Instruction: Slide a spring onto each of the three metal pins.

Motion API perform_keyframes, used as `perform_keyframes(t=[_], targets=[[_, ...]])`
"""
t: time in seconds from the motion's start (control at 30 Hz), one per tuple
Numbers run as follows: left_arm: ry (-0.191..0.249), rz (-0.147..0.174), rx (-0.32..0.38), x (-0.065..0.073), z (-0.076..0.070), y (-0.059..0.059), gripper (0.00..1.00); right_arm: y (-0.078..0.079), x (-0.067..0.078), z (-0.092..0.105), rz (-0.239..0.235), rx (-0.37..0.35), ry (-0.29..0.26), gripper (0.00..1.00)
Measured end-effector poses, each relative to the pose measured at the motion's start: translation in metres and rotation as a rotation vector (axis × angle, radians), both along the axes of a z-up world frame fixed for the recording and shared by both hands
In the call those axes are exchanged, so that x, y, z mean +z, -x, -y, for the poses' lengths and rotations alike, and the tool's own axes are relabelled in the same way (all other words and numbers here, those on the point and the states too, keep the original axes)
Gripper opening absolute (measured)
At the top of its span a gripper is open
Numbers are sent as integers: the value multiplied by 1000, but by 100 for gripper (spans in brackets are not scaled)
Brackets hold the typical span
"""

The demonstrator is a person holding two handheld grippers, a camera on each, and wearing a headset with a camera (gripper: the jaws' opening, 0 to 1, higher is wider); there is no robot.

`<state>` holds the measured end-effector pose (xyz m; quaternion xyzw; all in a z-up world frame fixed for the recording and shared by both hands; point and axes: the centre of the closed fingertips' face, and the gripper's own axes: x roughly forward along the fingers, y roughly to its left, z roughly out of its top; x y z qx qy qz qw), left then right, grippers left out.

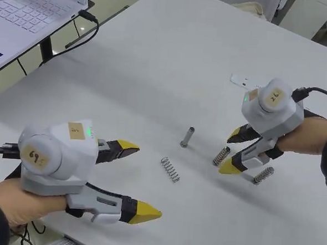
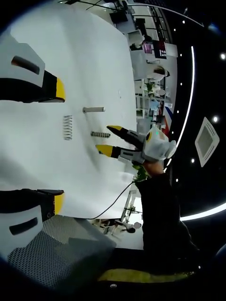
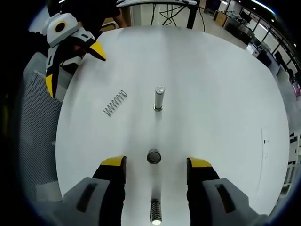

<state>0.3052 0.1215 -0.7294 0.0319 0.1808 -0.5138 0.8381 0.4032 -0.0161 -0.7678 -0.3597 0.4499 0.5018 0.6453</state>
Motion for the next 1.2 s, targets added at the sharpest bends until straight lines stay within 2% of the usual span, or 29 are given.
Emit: perform_keyframes(t=[0.1, 0.3, 0.4, 0.7, 1.2], targets=[[-2, -2, -4, 0, 1, 1, 72, -1, 3, 1, 2, -33, -34, 57], [-8, 0, -10, 1, 2, 1, 71, -3, 15, 2, 30, -80, -88, 63], [-13, 1, -14, 1, 3, 0, 71, -2, 20, 5, 46, -88, -98, 63], [-29, 3, -26, 1, 5, -1, 71, 3, 43, 14, 116, -150, -187, 67], [-55, -4, -51, -4, 11, -2, 69, 17, 69, 33, 228, -300, -371, 73]])
